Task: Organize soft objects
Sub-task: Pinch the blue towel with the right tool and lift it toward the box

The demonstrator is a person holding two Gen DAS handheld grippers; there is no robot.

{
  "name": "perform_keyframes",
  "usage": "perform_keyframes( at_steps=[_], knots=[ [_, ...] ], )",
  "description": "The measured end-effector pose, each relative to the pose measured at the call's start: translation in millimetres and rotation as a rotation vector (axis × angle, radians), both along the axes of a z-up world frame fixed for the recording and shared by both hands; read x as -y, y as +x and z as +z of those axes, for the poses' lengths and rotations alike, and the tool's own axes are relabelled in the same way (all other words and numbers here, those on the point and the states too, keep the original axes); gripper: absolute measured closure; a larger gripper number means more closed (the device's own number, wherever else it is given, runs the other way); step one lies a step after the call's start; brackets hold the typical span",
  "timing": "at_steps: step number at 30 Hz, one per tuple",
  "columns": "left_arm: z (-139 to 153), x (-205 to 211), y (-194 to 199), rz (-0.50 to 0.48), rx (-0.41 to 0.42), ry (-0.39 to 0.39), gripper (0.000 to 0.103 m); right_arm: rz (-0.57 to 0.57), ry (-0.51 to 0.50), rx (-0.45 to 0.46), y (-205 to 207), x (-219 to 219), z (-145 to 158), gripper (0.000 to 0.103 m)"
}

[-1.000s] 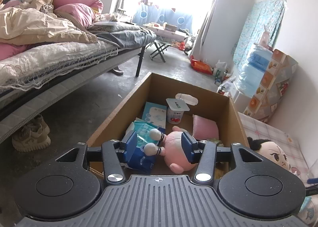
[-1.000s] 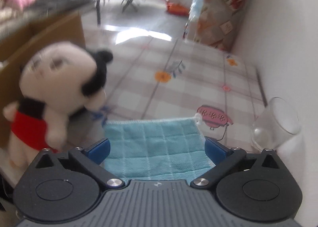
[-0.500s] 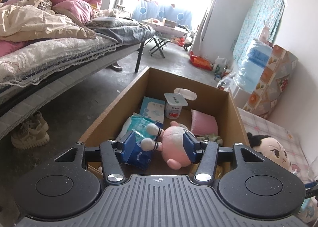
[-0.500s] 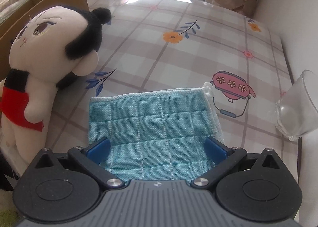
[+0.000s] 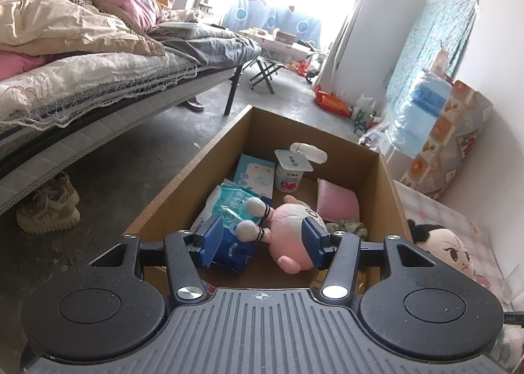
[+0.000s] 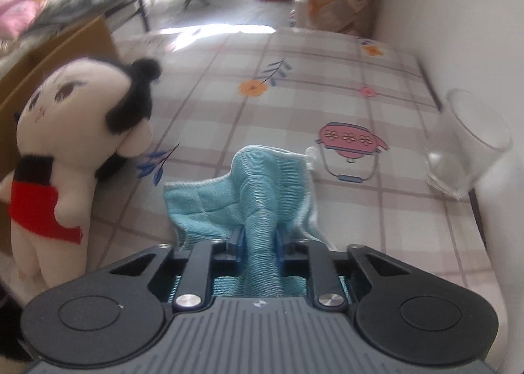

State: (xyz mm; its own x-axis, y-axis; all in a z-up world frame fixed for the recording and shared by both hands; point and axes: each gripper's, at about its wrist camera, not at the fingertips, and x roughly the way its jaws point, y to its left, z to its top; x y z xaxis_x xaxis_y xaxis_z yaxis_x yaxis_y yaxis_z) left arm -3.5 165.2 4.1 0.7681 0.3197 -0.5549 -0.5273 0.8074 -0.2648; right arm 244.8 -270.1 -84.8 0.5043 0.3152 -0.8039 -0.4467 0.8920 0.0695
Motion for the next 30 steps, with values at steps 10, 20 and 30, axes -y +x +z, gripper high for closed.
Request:
perform_keyframes(
  at_steps=[10, 20, 30],
  knots=[
    [4, -5, -15, 0.023, 0.025, 0.021, 0.05, -0.014, 0.21, 0.154, -27, 5, 77, 0.087],
    [11, -21, -37, 0.071, 0.067, 0.05, 0.05, 0.43, 0.481, 0.321, -72, -119, 184, 0.087],
    [8, -46, -54, 0.135, 0.088, 0.053, 0.05, 0.871, 0.13, 0.367, -92, -307, 141, 0.087]
  ],
)
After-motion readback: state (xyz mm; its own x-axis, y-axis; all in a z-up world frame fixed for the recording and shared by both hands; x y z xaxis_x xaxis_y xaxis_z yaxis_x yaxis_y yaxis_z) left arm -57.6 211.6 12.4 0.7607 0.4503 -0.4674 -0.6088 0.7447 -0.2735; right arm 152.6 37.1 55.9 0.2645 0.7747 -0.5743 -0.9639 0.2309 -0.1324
